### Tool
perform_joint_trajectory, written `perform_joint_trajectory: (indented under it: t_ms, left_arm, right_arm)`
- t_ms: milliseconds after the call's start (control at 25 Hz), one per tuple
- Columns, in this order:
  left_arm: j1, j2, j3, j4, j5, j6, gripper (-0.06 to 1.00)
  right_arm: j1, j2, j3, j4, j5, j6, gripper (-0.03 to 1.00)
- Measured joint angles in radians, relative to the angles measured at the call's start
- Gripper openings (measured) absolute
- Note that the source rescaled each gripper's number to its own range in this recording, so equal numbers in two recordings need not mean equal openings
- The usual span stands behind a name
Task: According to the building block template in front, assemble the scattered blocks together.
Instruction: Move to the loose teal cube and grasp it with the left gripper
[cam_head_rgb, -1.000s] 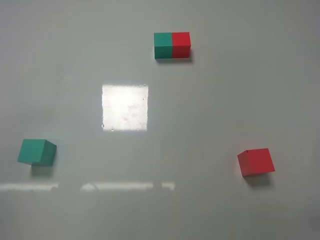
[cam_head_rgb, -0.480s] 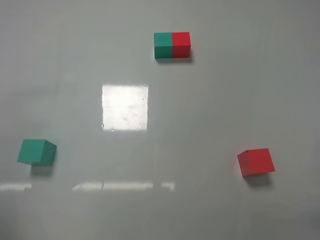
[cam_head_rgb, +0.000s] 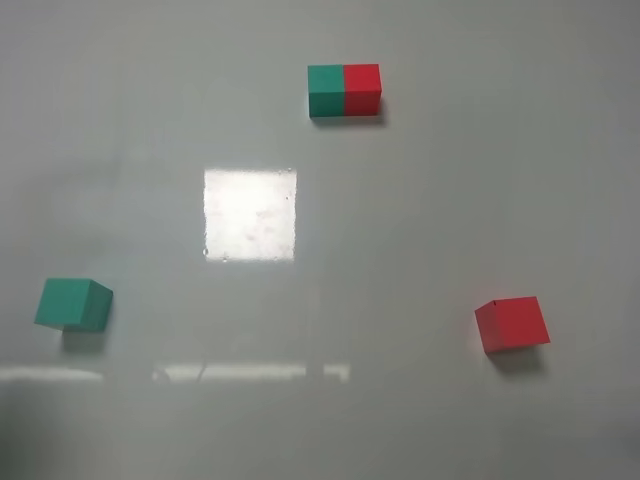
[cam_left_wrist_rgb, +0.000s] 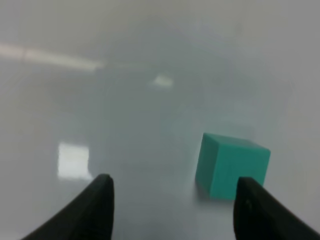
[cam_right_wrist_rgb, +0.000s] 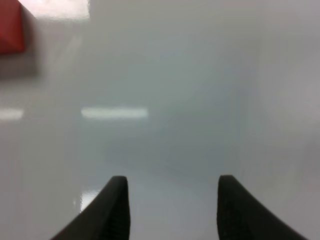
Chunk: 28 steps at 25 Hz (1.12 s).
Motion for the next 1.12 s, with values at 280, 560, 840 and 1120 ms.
perform_joint_trajectory:
  t_ms: [280,560,840,1120]
  left_arm:
    - [0.0,0.029,0.0,-0.097,-0.124,0.037,0.51]
    - [0.0,0.122,-0.014,-0.172,-0.154,0.15,0.27]
    - [-0.038,0.177,-0.038,-0.378,-0.125,0.329,0.02]
    - [-0.204,0.257,-0.132,-0.376,-0.141,0.331,0.0]
  right_arm:
    - [0.0,0.0,0.0,0.0,0.0,0.0,0.1]
    - [0.0,0.0,0.0,0.0,0.0,0.0,0.11]
    - [0.0,0.0,0.0,0.0,0.0,0.0,0.11]
    - [0.0,0.0,0.0,0.0,0.0,0.0,0.11]
